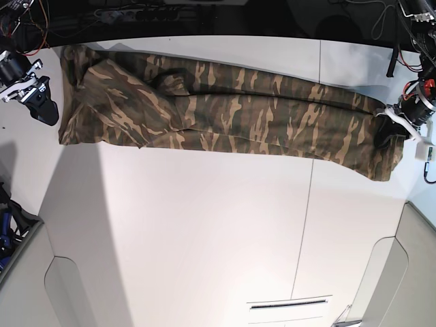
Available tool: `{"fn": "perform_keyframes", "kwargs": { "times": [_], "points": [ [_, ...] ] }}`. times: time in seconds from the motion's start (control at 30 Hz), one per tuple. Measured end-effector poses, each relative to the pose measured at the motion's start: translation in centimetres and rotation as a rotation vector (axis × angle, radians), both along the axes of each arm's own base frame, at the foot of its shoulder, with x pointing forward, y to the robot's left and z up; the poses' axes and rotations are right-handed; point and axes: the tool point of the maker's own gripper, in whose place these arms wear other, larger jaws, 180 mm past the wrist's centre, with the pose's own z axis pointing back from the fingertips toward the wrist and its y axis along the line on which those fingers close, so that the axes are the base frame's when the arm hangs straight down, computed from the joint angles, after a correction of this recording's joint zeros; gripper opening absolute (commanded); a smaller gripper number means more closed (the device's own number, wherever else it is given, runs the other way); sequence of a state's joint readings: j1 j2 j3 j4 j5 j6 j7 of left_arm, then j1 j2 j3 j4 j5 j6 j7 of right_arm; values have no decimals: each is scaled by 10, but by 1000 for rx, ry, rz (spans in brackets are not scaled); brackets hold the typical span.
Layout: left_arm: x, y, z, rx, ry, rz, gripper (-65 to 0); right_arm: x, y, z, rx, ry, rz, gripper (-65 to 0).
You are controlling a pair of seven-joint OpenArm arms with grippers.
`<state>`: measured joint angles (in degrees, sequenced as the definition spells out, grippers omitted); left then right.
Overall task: Fold the T-shirt properly
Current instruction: 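Fold the strip end with the left gripper toward the right gripper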
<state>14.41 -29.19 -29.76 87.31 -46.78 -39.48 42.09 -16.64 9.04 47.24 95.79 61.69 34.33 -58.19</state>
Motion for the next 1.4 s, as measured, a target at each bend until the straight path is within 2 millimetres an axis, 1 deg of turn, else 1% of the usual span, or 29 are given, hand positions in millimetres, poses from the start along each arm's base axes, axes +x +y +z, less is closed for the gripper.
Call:
{"fn": "perform_keyframes", "kwargs": {
  "times": [0.07,0.13,0.27,0.33,0.43,0.47,0.63,0.87,0.93,0.97,1.07,1.1,1.13,1.23,1.27,1.3,1.4],
  "points": [
    [-1,-4,4,9,20,-25,-650,0,0,0,1,0,-1,-456],
    [-3,-19,12,-6,32,-72,-650,0,1,0,3,-1,-2,-456],
    [-3,-63,42,-25,-37,-183,-650,0,1,0,3,-2,-2,-456],
    [-8,-88,47,-24,-55,-241,-650,0,1,0,4,-2,-3,-456],
    [-17,-130,42,-38,-40,-340,-650,0,0,0,4,-4,-4,-456],
    [-16,-140,39,-38,-31,-344,-650,0,0,0,4,-4,-4,-456],
    [-13,-167,19,-1,-14,-347,-650,0,0,0,3,-3,-4,-456],
    [-30,-228,2,-74,24,-460,-650,0,0,0,4,-2,-6,-456],
    [-33,-242,-1,-79,29,-482,-650,-1,0,-3,-8,9,-5,-455],
    [-34,-248,-3,-71,30,-489,-599,-2,-1,-4,-16,16,-4,-455],
    [-35,-261,-7,-46,14,-506,-392,-3,-2,-7,-30,30,-4,-454],
    [-35,-265,-6,-51,10,-509,-341,-3,-3,-8,-34,33,-4,-451],
    [-35,-268,-6,-56,10,-511,-311,-4,-3,-10,-43,43,-4,-426],
    [-36,-270,-6,-64,9,-510,-303,-6,-6,-14,-69,67,-4,-313],
    [-35,-270,-6,-64,8,-509,-303,-7,-6,-15,-75,70,-6,-284],
    [-35,-269,-6,-63,8,-509,-303,-6,-8,-16,-83,70,-10,-270],
    [-35,-272,-4,-84,5,-509,-303,-6,-11,-17,-100,75,-16,-268]
  ]
}}
